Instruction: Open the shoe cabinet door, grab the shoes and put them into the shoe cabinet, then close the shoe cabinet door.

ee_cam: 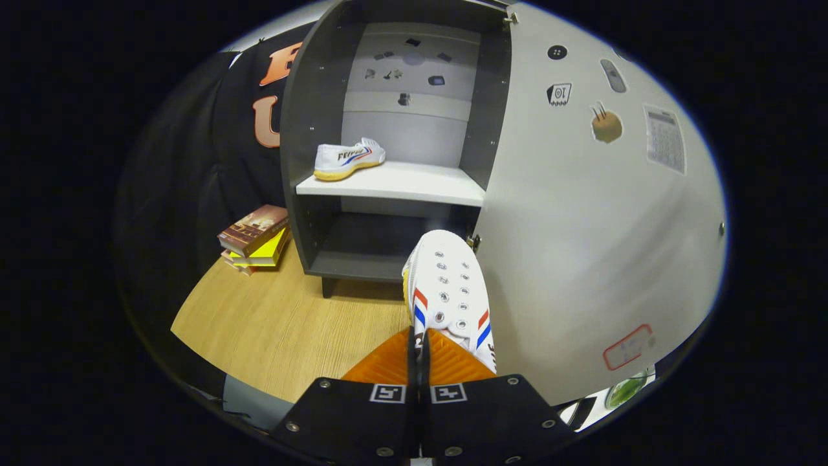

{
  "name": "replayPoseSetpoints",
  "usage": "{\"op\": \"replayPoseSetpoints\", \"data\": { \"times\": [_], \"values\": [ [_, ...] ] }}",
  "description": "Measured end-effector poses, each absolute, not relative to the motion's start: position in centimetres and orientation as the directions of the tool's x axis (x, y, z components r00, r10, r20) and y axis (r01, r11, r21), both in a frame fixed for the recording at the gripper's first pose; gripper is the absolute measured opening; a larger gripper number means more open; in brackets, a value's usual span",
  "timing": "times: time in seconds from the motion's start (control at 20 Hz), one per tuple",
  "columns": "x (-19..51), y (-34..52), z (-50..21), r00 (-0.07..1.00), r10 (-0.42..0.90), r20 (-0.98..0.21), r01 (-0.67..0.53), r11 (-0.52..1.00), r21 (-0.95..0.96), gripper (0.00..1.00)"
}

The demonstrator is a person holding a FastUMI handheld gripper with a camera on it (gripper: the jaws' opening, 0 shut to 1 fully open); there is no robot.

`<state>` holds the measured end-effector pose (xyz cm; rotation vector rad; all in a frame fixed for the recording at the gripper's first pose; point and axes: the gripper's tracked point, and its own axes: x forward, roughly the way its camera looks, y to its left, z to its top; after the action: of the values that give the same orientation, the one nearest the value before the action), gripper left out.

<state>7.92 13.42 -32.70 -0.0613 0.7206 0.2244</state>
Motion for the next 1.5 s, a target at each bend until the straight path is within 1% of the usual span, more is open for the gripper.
{"op": "replayPoseSetpoints", "data": {
  "times": [0.3, 0.6, 0.8, 1.05, 1.2, 1.35, 1.5],
  "values": [
    [10.5, 13.9, -30.1, 0.768, 0.219, -0.602, -0.241, 0.97, 0.046, 0.0],
    [15.5, 14.6, -29.3, 0.801, 0.235, -0.551, -0.264, 0.964, 0.027, 0.0],
    [18.3, 15.1, -29.9, 0.795, 0.238, -0.557, -0.274, 0.961, 0.019, 0.0],
    [21.5, 15.3, -31.3, 0.787, 0.218, -0.577, -0.255, 0.967, 0.018, 0.0],
    [22.1, 15.6, -32.8, 0.779, 0.207, -0.591, -0.256, 0.967, 0.002, 0.0],
    [21.9, 16.0, -33.9, 0.759, 0.217, -0.614, -0.236, 0.97, 0.052, 0.0],
    [22.0, 15.5, -33.4, 0.78, 0.218, -0.587, -0.243, 0.969, 0.038, 0.06]
  ]
}}
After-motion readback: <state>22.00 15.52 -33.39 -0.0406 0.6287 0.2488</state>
